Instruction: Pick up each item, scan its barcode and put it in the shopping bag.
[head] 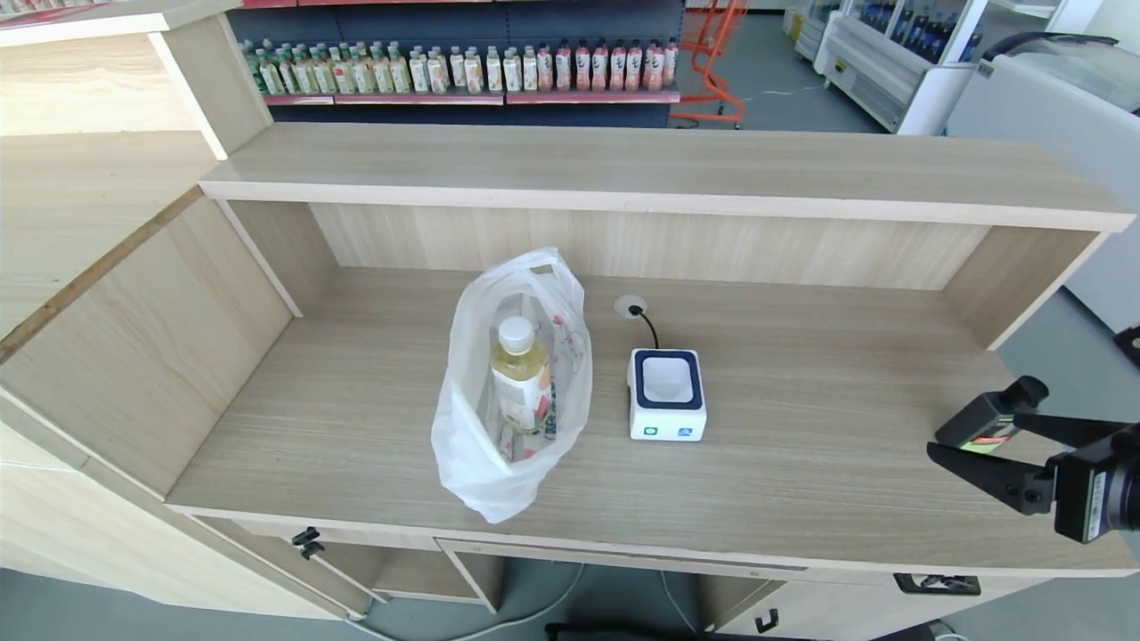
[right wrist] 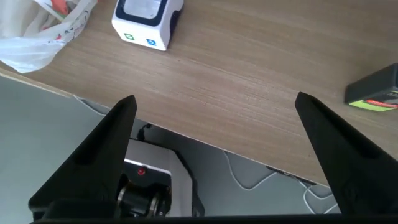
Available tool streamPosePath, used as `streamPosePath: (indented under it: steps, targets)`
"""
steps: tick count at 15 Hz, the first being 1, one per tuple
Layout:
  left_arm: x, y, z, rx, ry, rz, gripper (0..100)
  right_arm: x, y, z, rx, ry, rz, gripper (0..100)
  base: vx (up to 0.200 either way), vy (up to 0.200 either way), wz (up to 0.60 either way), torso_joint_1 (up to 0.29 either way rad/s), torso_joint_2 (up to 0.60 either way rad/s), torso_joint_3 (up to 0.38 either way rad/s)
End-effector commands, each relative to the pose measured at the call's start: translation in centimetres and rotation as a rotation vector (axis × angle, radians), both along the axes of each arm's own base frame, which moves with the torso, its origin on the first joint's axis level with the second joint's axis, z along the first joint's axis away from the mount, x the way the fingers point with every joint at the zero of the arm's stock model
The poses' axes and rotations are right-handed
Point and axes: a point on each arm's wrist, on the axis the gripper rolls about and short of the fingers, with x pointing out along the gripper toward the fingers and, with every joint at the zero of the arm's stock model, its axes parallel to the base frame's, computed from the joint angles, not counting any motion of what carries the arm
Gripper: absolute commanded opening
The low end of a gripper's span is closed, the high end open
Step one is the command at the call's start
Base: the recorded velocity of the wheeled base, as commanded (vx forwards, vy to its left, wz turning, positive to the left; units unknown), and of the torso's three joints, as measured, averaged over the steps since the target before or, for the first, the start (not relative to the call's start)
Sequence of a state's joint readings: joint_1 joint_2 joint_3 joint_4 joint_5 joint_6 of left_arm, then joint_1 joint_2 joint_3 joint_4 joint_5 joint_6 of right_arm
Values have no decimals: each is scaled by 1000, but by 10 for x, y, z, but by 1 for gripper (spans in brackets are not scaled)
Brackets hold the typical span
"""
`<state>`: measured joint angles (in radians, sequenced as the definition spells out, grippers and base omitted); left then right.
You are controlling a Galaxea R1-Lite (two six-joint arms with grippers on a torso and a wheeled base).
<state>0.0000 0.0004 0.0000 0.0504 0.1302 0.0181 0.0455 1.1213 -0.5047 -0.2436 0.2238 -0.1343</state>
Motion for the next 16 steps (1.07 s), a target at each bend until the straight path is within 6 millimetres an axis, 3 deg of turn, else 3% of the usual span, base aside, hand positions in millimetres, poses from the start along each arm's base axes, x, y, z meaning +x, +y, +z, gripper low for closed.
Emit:
streamPosePath:
  steps: [1, 12, 14, 16]
  targets:
    - [0, 0, 0, 2, 2, 0, 100, 2, 0, -2, -1, 12, -1, 100, 0, -200, 0, 2, 2, 7]
    - [0, 0, 0, 5, 0, 0, 100, -1, -4, -16, -25, 127, -38, 100, 0, -200, 0, 3, 1, 3]
    - [0, 0, 0, 2, 2, 0, 100, -2, -12, -22, -96, 174, -55, 100, 0, -200, 0, 5, 2, 0]
    - [0, 0, 0, 0, 1, 0, 100, 3, -32, -29, -228, 208, -102, 100, 0, 0, 0, 0, 0, 0]
